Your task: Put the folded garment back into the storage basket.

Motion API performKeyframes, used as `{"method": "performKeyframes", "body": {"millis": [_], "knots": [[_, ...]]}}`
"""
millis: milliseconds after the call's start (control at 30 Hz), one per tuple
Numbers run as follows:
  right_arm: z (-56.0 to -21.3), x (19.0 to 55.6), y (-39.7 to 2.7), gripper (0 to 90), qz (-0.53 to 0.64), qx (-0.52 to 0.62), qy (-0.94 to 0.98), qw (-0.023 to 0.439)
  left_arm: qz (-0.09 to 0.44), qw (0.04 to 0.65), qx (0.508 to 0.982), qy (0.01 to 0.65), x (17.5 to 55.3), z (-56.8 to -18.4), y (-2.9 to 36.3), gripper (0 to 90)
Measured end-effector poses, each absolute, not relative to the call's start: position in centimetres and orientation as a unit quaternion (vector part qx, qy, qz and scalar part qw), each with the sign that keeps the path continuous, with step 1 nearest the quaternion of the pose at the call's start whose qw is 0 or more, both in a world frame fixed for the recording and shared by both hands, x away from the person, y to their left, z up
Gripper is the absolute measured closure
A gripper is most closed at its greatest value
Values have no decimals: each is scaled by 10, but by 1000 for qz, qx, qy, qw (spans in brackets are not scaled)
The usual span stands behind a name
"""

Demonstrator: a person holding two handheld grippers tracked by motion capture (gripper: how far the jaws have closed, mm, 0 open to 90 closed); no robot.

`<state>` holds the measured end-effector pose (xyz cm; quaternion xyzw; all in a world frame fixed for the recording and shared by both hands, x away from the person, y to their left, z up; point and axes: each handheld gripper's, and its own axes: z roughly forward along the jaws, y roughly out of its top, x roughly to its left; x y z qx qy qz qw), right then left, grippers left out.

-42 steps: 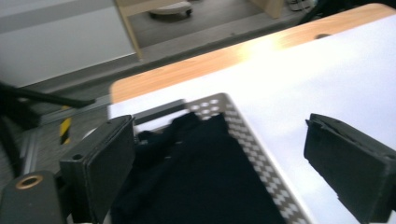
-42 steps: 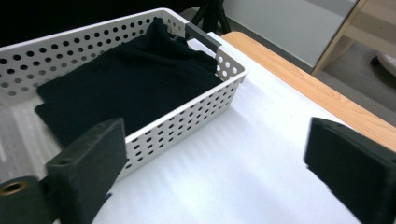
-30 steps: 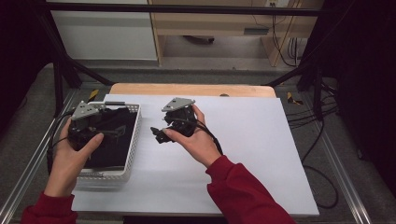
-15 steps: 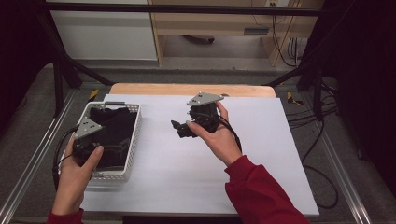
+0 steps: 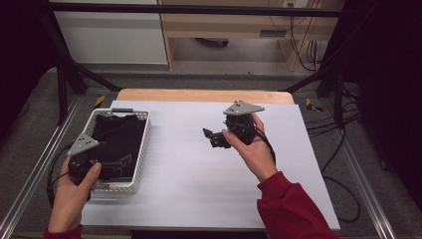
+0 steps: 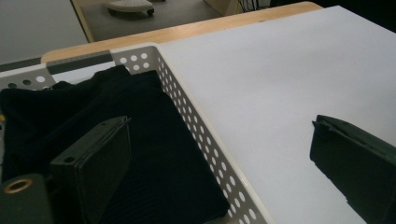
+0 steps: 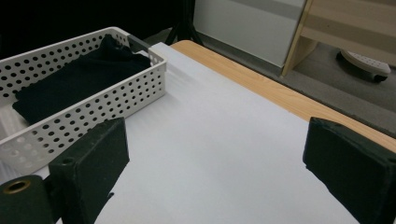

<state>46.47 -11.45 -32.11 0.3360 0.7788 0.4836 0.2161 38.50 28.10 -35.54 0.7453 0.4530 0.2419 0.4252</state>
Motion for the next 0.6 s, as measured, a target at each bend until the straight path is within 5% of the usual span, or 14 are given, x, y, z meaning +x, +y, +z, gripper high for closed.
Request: {"method": "performKeyframes", "body": {"millis": [600], "knots": [[-312, 458, -168, 43, 501, 355, 756, 225, 239, 420, 755, 444, 384, -360, 270, 46]]}}
